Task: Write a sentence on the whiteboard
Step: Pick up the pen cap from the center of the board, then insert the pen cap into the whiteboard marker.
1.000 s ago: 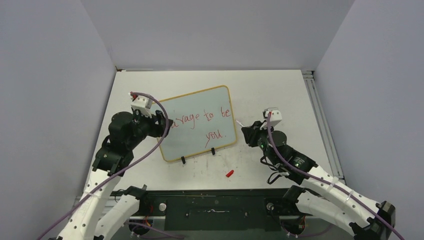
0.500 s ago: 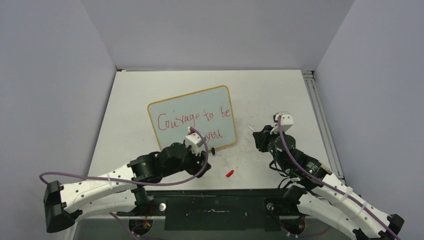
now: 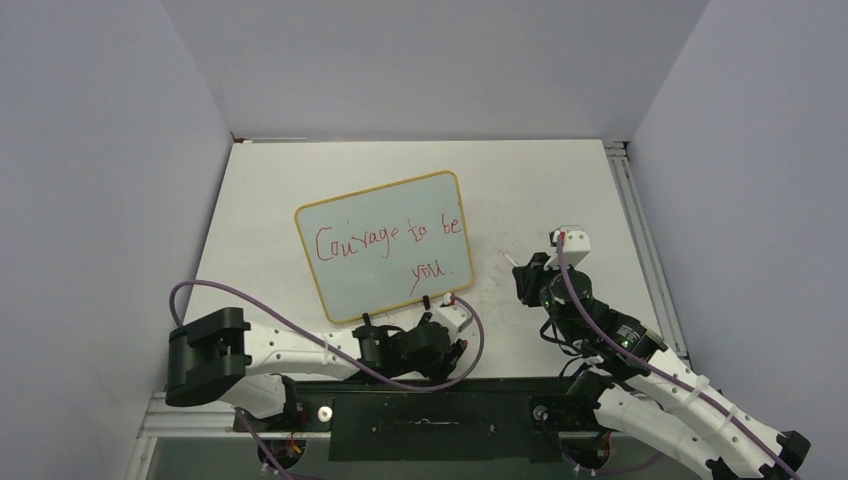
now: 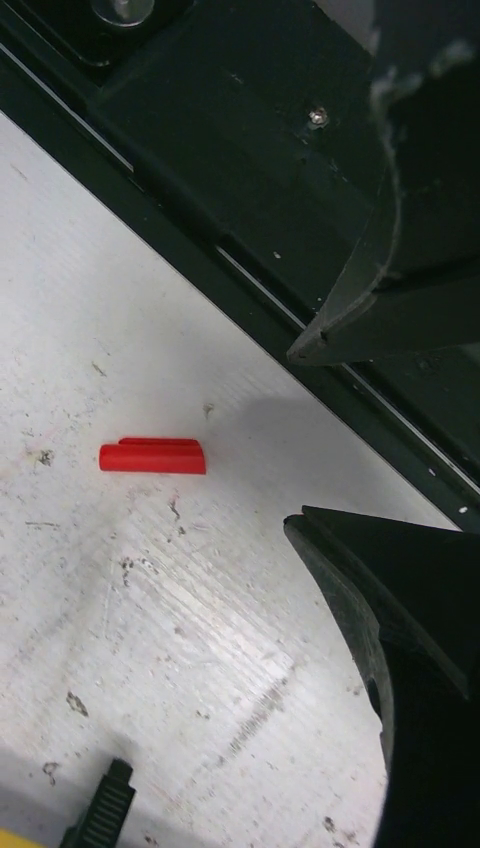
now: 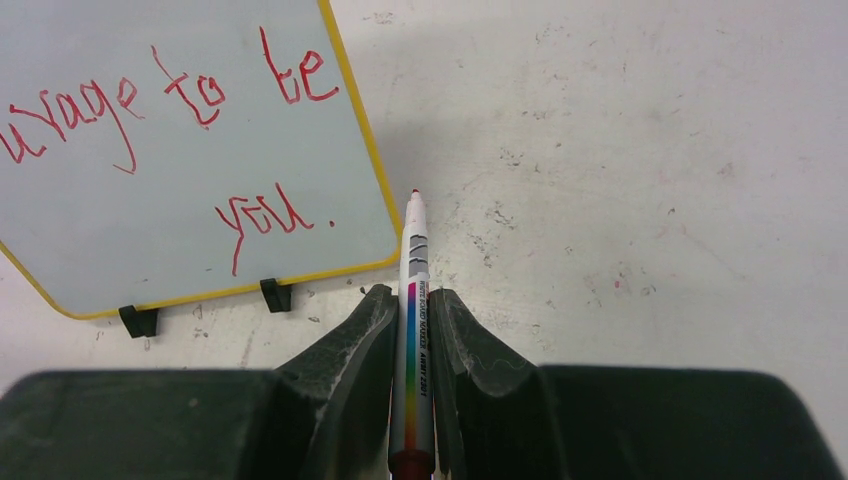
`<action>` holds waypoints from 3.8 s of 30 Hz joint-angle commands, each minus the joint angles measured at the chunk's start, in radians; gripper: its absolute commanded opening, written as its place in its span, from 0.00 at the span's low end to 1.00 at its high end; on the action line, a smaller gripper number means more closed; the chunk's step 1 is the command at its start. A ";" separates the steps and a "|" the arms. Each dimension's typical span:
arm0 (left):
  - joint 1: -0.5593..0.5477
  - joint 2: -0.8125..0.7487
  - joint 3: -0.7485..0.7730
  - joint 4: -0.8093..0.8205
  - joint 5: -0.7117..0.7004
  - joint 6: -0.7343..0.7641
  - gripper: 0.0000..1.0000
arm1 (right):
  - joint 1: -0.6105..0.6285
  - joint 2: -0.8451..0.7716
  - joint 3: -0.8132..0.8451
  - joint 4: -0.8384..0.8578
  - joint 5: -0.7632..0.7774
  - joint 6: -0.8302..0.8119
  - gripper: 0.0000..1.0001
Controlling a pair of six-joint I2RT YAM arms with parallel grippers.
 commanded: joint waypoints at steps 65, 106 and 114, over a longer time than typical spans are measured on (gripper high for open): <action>0.072 -0.045 0.158 -0.137 -0.185 0.190 0.00 | -0.005 -0.055 0.003 -0.006 -0.076 0.017 0.05; 0.426 -0.634 0.032 -0.279 0.667 0.624 0.00 | -0.286 0.333 0.131 0.251 -1.444 -0.061 0.06; 0.426 -0.624 0.034 -0.282 0.664 0.626 0.00 | -0.285 0.327 0.134 0.224 -1.449 -0.083 0.05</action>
